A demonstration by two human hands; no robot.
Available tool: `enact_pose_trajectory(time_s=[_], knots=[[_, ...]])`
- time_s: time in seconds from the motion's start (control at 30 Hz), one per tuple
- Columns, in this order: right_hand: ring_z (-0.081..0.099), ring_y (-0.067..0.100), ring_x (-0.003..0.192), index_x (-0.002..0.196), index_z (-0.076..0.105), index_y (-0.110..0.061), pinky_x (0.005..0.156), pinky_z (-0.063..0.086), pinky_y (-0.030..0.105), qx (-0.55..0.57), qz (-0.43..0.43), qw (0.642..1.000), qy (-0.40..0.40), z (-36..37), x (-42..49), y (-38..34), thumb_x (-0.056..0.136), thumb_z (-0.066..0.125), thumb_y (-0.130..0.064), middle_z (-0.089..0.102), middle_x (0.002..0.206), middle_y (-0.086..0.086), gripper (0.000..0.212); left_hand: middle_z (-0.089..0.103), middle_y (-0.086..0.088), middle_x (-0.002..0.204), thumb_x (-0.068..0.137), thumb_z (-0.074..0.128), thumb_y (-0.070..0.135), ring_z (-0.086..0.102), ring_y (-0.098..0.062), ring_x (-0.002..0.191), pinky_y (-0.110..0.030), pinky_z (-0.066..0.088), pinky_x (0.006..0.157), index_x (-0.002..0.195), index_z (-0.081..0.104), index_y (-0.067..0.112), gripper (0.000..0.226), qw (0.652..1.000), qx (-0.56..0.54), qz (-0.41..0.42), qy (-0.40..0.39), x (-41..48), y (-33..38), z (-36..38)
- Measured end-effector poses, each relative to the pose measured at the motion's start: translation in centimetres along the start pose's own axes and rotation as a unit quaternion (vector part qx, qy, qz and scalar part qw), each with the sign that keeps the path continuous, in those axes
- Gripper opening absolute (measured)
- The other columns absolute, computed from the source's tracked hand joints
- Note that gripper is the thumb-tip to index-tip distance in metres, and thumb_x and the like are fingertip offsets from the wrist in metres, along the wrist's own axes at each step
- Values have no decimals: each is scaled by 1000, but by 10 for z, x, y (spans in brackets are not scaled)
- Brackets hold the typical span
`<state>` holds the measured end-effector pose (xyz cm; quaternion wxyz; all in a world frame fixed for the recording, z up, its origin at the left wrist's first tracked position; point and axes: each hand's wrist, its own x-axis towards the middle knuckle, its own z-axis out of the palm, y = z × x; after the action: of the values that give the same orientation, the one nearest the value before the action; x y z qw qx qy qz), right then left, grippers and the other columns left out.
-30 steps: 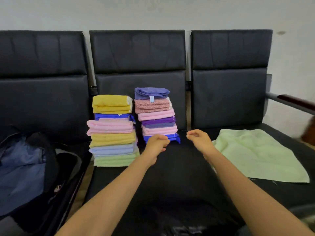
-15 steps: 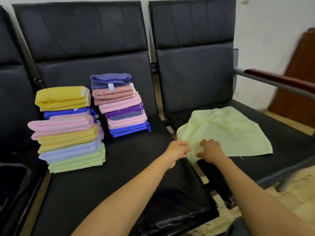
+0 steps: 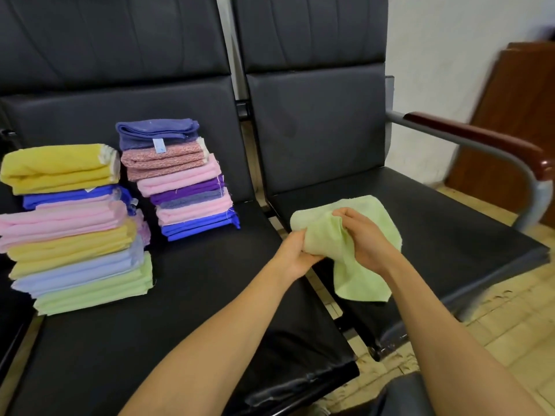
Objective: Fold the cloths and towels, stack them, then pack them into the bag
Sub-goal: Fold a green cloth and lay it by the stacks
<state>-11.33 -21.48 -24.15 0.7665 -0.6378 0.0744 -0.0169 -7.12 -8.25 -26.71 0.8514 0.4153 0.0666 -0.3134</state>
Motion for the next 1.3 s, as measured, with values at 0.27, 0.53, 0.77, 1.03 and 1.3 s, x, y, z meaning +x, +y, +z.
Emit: enact_pose_trajectory(time_s=[0.27, 0.53, 0.77, 1.03, 1.3], knots=[[34, 34, 124, 146, 21, -29, 103, 33, 42, -588, 90, 803, 31, -21, 17, 43, 96, 48, -27, 27, 139, 10, 58, 63, -15, 115, 90, 48, -1, 63, -29, 97, -40, 54, 80, 123, 56, 14, 36, 998, 55, 23, -26, -16, 15, -2], [51, 20, 82, 96, 53, -13, 64, 42, 30, -305, 23, 936, 177, 21, 21, 30, 98, 41, -20, 55, 90, 3, 13, 57, -19, 125, 88, 55, -4, 60, -33, 110, -48, 52, 90, 131, 45, 8, 46, 991, 86, 103, 1, -47, 37, -25], [59, 3, 79, 99, 59, -20, 73, 53, 25, -341, -111, 933, -23, 136, 3, -1, 87, 67, -31, 63, 96, -6, 18, 59, -21, 127, 77, 64, 3, 59, -36, 115, -51, 49, 96, 132, 50, 4, 57, 970, 51, 225, 81, -115, 87, -71], [51, 4, 119, 135, 50, -22, 94, 44, 17, -306, -59, 889, -336, 182, -16, 30, 94, 50, -2, 55, 131, -10, 45, 63, -15, 98, 93, 48, 2, 63, -27, 90, -37, 53, 77, 103, 54, 7, 13, 961, 72, 234, 125, -191, 94, -126], [59, 18, 104, 115, 61, -16, 87, 48, 27, -590, -39, 745, -309, 177, -24, 43, 95, 46, -7, 58, 123, 5, 27, 60, -12, 117, 93, 50, -3, 62, -24, 104, -34, 57, 82, 128, 53, 10, 37, 943, 289, 82, 147, -208, 71, -182]])
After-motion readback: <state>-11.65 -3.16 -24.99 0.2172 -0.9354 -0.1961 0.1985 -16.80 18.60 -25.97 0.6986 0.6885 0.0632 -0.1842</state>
